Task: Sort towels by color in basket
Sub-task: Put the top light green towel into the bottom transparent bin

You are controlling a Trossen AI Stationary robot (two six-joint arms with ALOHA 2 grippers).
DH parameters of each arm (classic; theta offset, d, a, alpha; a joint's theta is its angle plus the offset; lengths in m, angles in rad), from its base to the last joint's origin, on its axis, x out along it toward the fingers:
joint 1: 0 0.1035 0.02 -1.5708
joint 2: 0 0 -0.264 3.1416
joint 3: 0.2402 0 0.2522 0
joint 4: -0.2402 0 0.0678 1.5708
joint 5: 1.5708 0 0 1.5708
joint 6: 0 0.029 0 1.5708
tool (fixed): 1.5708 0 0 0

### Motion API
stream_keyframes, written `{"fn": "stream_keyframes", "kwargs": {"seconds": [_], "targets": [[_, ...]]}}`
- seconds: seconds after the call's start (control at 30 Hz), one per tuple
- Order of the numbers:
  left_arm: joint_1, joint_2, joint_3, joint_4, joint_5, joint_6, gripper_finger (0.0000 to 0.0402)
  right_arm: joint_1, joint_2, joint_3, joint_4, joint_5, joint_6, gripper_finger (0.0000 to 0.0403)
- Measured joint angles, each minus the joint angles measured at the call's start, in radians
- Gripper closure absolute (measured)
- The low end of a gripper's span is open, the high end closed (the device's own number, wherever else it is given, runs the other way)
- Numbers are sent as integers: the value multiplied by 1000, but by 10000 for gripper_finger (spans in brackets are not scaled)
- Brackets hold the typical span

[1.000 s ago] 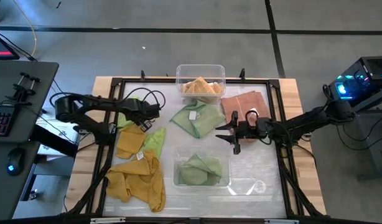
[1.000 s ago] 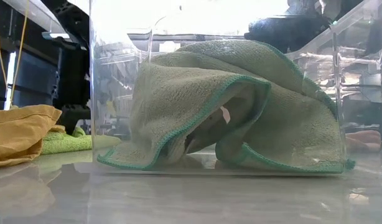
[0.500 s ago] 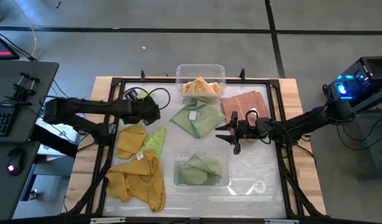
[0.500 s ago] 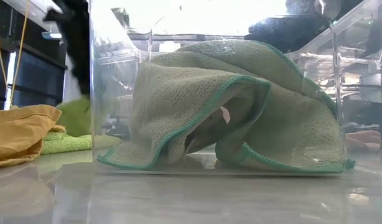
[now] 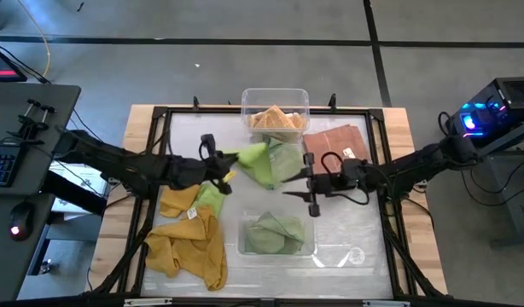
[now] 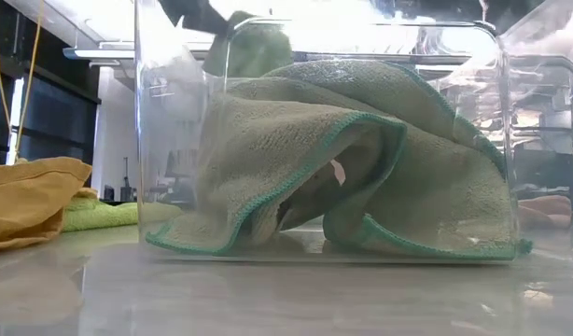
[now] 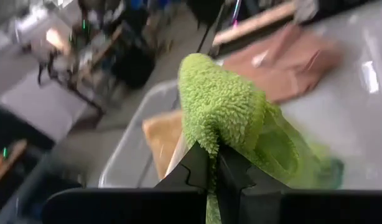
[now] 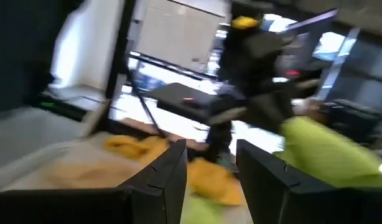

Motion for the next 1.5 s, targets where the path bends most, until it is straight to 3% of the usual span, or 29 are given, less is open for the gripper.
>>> {"fn": "stream_keyframes", "kwargs": {"seconds": [0.2,0.37,0.53,0.67,0.83,1.03,1.13,1.3,1.5], "targets": [[-39,43,0,100,0,49,401,-2,31,203,-269,108,-129,261],[-43,99,0,111,4,99,402,-6,83,390,-486,196,-192,213],[-45,153,0,145,15,139,401,-41,196,536,-673,255,-175,165],[-60,174,0,177,14,194,401,-68,275,607,-831,307,-153,162],[-85,169,-1,226,-27,242,401,-81,330,614,-850,356,-130,209],[-112,168,-1,269,-94,265,399,-82,341,615,-846,365,-76,340],[-127,168,-1,265,-178,273,385,-76,335,615,-848,393,-41,389],[-183,168,-1,258,-469,337,338,-37,312,615,-892,553,0,382],[-246,168,-1,125,-749,222,302,58,235,615,-899,541,12,388]]}}
